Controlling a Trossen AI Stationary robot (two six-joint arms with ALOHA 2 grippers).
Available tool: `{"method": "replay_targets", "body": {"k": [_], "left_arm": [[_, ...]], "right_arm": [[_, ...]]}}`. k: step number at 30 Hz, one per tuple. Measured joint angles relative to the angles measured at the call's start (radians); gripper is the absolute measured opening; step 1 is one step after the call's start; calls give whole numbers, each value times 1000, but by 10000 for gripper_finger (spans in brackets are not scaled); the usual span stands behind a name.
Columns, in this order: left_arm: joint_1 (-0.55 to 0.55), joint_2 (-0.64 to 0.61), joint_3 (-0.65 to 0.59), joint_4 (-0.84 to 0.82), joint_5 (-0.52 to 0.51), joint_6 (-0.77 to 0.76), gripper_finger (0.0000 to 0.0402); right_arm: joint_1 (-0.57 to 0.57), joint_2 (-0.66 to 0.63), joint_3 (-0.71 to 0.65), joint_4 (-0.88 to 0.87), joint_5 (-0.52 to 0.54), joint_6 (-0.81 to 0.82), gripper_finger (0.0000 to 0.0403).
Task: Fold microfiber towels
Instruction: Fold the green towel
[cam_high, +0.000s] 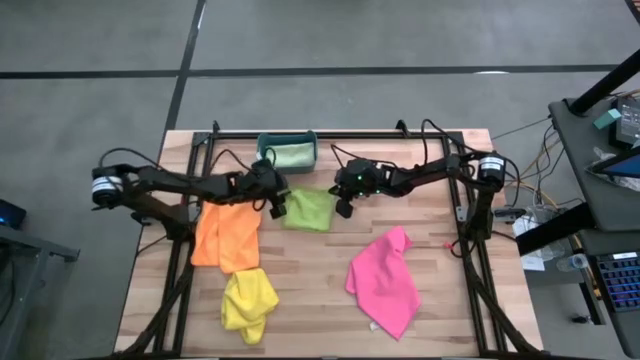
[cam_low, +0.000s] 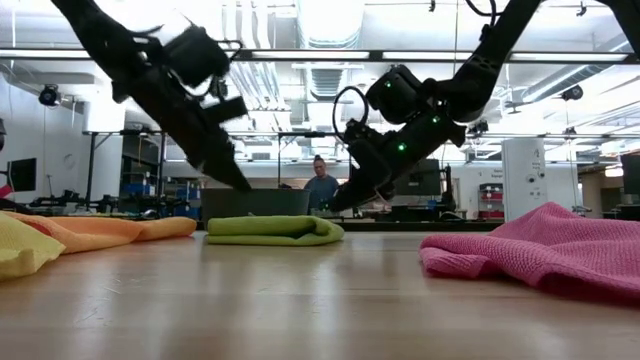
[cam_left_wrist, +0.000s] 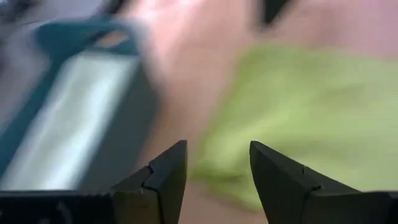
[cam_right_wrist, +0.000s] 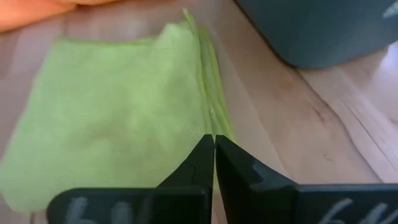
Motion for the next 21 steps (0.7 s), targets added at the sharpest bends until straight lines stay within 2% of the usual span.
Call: {"method": "replay_targets", "body": {"k": [2, 3, 12, 21], "left_arm": [[-13, -14, -3, 5, 125, -31, 159], [-24, -12, -4, 4, 149, -59, 156], [-140, 105, -5, 9, 161, -139, 86], [-151, 160, -8, 9, 177, -213, 32]], "right_arm": [[13, 0, 10, 1, -2, 1, 8], [21, 4, 18, 4, -3, -4, 8], [60, 117, 157, 46, -9, -21, 8], [58, 298, 353, -8, 0, -11, 8]]}}
